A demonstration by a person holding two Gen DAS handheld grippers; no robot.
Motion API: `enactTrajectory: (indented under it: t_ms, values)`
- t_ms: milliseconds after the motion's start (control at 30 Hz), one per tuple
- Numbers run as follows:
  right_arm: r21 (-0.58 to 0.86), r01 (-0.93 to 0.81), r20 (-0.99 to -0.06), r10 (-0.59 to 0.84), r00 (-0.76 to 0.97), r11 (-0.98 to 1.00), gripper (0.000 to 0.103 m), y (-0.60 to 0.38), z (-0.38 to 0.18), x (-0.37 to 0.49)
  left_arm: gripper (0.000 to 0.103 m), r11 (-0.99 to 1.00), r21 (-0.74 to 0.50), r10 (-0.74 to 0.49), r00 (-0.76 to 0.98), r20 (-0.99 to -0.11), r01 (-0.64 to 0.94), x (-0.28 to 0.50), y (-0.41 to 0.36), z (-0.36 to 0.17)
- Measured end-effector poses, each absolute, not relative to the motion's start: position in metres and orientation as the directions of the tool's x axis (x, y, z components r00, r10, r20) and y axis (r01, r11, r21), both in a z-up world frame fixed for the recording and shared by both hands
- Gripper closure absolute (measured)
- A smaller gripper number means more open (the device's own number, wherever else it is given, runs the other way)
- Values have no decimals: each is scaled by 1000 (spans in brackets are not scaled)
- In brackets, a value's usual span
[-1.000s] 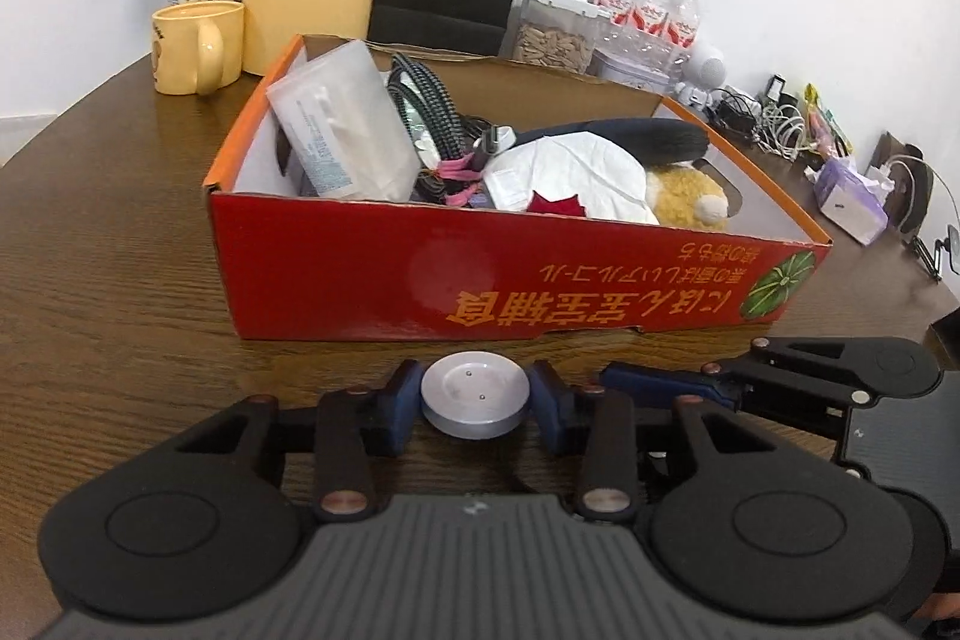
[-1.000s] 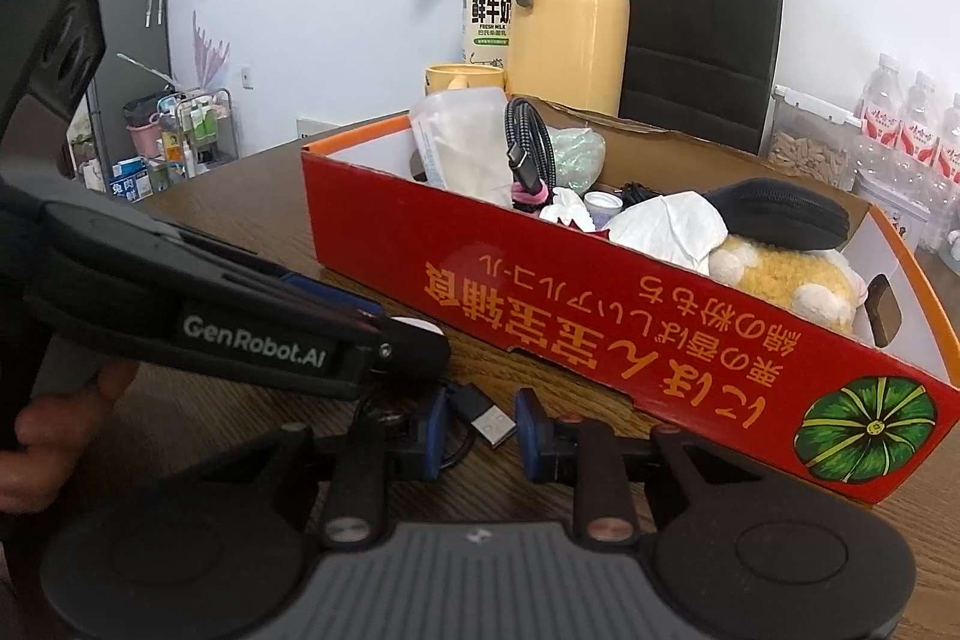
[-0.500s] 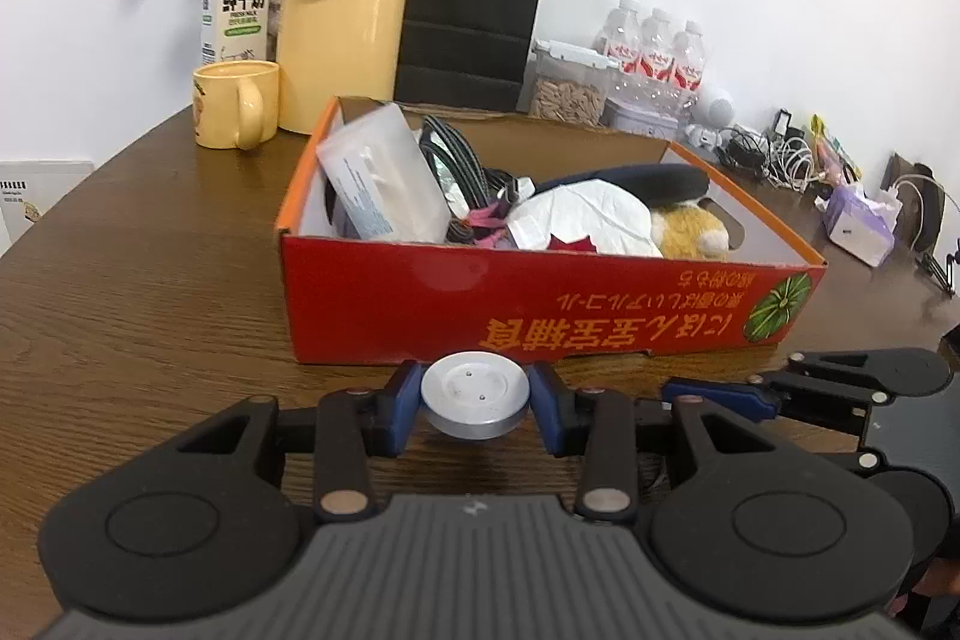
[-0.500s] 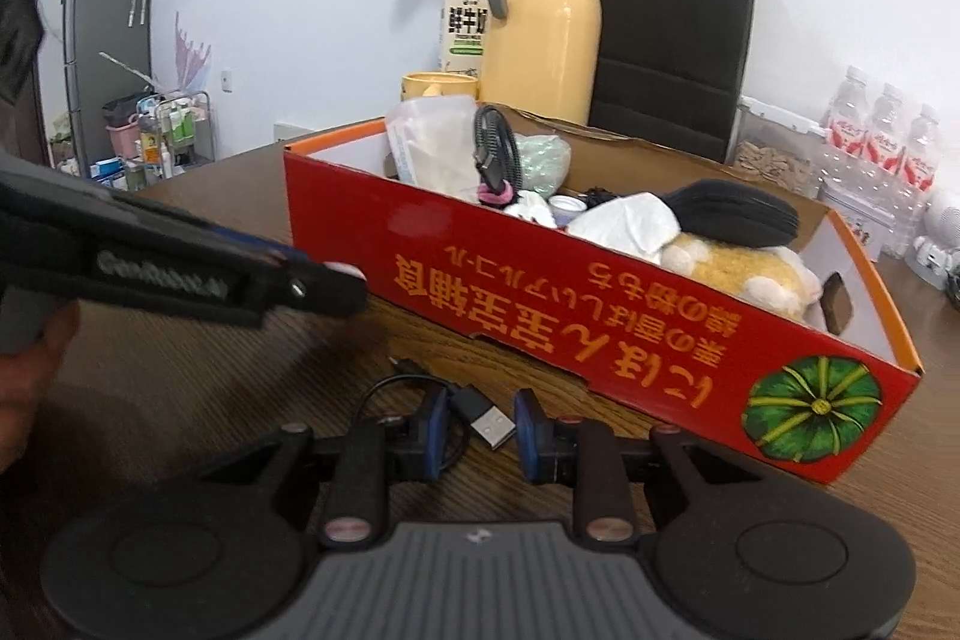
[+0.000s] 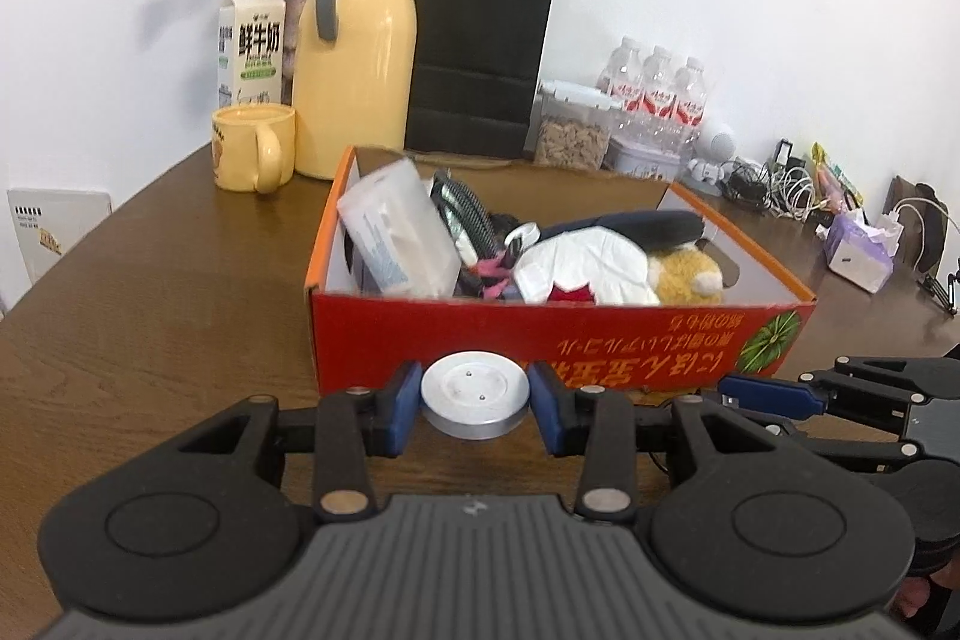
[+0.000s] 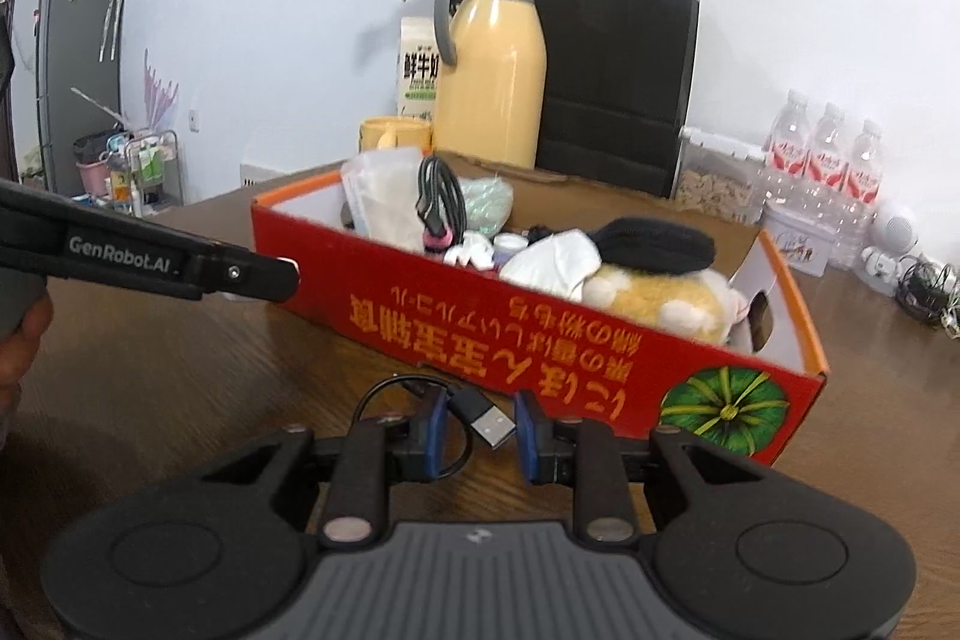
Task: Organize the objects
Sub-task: 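Lift the charger into the box with the left tool while the right tool drops the cable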
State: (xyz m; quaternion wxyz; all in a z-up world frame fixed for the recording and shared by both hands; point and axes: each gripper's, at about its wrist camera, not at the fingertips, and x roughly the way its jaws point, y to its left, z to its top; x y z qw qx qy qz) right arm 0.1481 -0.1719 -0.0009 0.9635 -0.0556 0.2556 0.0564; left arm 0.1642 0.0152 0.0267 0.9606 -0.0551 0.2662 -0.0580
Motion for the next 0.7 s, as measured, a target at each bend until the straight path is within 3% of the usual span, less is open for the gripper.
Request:
enactTrajectory:
  t_ms: [433, 700]
  values:
    - [-122, -82, -363, 33, 931, 989, 80, -180, 49, 157, 63, 987, -111, -148, 913, -381, 114, 183, -2, 67]
    - [-119, -16, -332, -24, 943, 993, 80, -194, 59, 197, 63, 991, -92, -126, 934, -335, 101, 218, -15, 79]
